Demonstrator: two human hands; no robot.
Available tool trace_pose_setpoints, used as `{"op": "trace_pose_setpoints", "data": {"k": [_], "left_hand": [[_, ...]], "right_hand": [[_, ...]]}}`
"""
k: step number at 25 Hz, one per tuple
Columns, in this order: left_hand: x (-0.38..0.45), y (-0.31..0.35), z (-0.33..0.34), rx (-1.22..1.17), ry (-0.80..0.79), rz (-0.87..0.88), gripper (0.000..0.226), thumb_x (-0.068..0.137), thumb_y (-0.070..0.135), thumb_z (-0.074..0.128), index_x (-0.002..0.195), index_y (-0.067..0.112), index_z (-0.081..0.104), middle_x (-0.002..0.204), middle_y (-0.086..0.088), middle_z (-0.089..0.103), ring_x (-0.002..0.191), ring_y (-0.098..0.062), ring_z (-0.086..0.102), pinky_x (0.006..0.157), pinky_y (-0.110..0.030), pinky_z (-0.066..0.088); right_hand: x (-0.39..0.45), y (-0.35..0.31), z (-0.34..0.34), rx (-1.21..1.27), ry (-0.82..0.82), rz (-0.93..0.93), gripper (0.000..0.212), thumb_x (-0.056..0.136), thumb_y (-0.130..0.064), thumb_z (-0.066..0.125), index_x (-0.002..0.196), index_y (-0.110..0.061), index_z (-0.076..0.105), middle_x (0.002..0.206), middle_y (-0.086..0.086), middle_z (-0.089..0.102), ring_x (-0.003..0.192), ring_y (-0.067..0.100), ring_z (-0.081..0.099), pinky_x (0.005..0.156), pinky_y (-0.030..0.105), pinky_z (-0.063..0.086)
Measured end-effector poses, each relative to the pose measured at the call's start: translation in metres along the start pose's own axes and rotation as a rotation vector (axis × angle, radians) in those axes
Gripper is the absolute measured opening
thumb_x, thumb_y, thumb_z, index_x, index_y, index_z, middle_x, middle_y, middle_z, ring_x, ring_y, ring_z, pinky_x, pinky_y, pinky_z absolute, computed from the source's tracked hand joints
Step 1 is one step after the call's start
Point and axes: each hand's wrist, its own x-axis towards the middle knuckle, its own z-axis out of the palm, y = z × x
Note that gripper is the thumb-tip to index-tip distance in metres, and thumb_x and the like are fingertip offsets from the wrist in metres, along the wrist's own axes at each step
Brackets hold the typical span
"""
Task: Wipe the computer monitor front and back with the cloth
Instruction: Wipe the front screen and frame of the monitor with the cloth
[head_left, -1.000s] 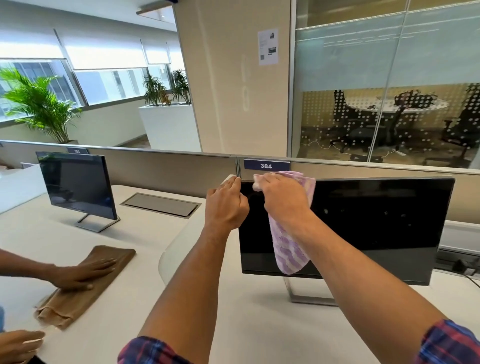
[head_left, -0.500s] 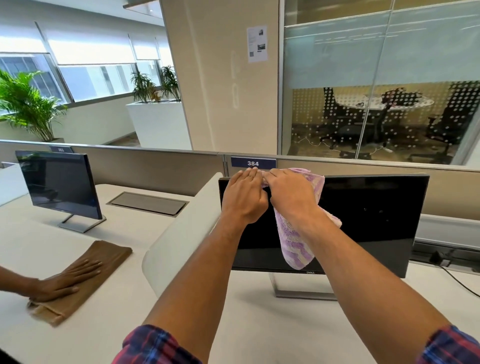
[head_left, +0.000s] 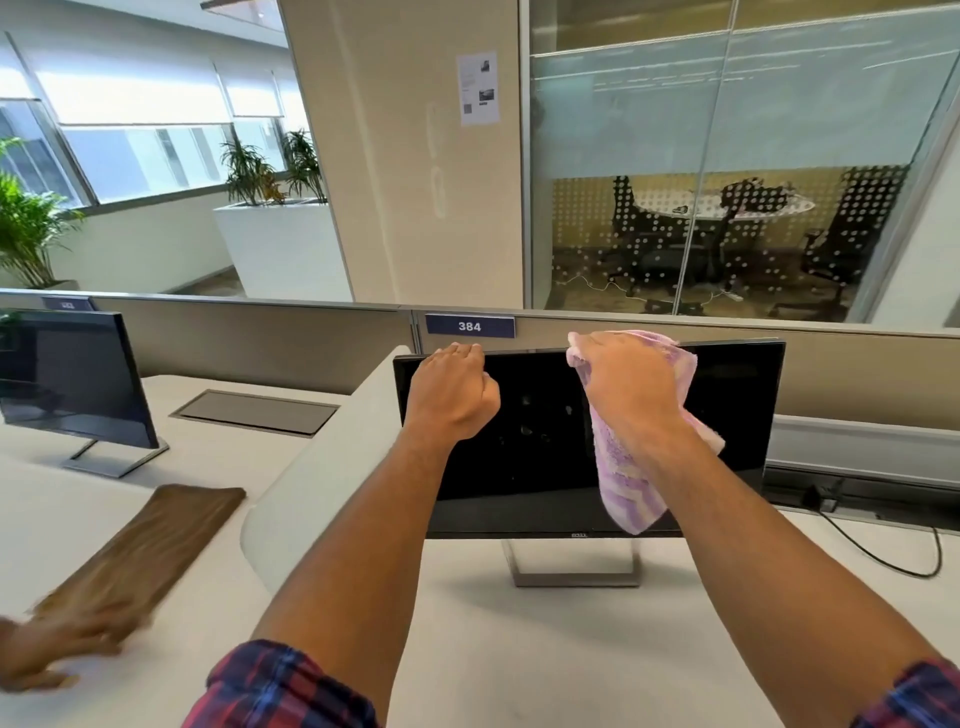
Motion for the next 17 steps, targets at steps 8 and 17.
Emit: {"op": "trace_pose_setpoints", "data": {"k": [8, 17], "left_hand": [[0.006, 0.015, -0.005, 0.077, 0.005, -0.012, 0.030, 0.088, 0.027, 0.042, 0.088, 0.007, 0.064, 0.095, -0.011, 0.068, 0.088, -0.025, 0.061, 0.085, -0.036, 0.047], [0.021, 0.110, 0.017, -0.011, -0.167, 0.231, 0.062, 0.093, 0.024, 0.036, 0.151, 0.002, 0.035, 0.156, -0.015, 0.038, 0.146, -0.025, 0.032, 0.123, -0.036, 0.018]], "right_hand": [[-0.001, 0.049, -0.027, -0.098, -0.141, 0.104, 0.056, 0.096, -0.006, 0.050, 0.148, -0.029, 0.046, 0.134, 0.002, 0.062, 0.122, 0.024, 0.058, 0.096, 0.037, 0.049], [-0.012, 0.080, -0.029, -0.209, -0.020, 0.006, 0.049, 0.099, -0.013, 0.042, 0.144, -0.029, 0.050, 0.135, -0.005, 0.061, 0.125, 0.021, 0.051, 0.096, 0.039, 0.048]]}}
